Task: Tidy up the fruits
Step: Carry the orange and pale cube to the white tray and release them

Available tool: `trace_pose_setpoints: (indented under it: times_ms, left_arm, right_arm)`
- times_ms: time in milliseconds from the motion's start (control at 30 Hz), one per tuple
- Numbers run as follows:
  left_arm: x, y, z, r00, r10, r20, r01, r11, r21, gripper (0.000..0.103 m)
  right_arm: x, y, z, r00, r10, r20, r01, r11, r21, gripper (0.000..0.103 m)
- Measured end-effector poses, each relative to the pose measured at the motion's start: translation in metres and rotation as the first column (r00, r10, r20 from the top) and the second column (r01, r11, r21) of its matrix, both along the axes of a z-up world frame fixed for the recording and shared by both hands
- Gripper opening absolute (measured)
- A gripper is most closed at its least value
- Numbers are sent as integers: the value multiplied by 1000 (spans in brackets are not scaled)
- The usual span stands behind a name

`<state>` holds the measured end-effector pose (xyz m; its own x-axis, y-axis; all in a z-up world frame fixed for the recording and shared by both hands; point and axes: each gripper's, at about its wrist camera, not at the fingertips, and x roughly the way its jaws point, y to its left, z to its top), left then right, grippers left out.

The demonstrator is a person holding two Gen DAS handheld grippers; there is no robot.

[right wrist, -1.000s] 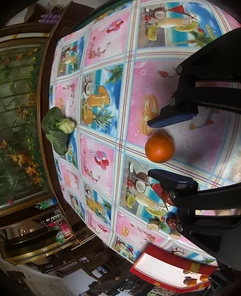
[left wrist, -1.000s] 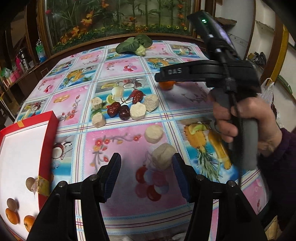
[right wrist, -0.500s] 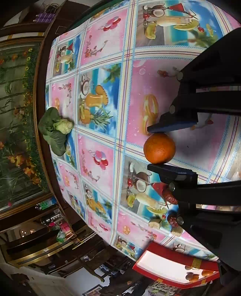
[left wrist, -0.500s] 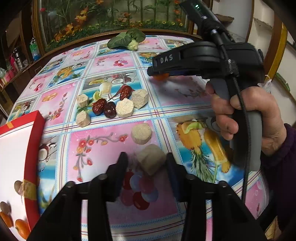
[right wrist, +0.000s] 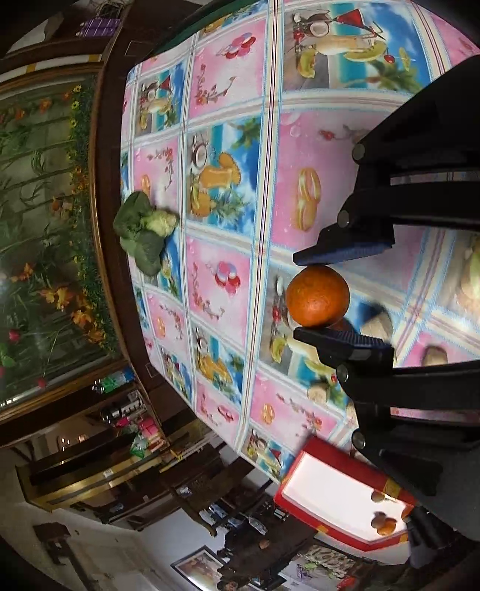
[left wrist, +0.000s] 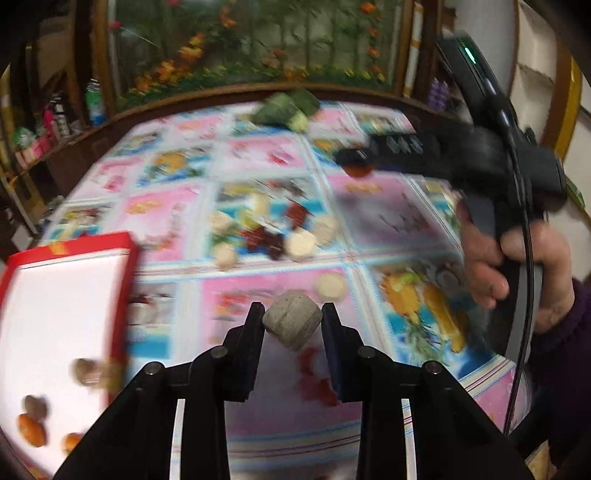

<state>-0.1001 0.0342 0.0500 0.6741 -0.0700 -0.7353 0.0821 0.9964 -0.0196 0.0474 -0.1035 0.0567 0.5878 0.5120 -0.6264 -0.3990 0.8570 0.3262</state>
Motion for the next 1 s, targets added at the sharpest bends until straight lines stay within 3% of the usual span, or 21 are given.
trace_pose_setpoints:
  times_ms: [167, 267, 600, 733, 1000]
  left_arm:
    - [-20, 41, 18, 990, 123, 64, -124, 992, 12, 31]
    - [-32, 70, 27, 973, 210, 101, -213, 977, 27, 31]
    - [-61, 161, 27, 879, 454, 146, -465, 884, 50, 30]
    - [-66, 183, 20, 853, 503, 139, -512, 858, 42, 31]
    - [-75, 210, 6, 825, 552, 117, -560, 827, 48, 31]
  right_arm:
    - [-20, 33, 8, 996, 87, 12, -87, 996, 21, 36]
    - [-34, 57, 10, 991, 133, 25, -133, 991, 14, 36]
    - [-80, 160, 9, 952, 306, 17, -306, 951, 31, 36]
    - [-103, 203, 9, 925, 379, 14, -380, 924, 41, 36]
    - [-136, 254, -3, 880, 474, -5, -474, 880, 22, 36]
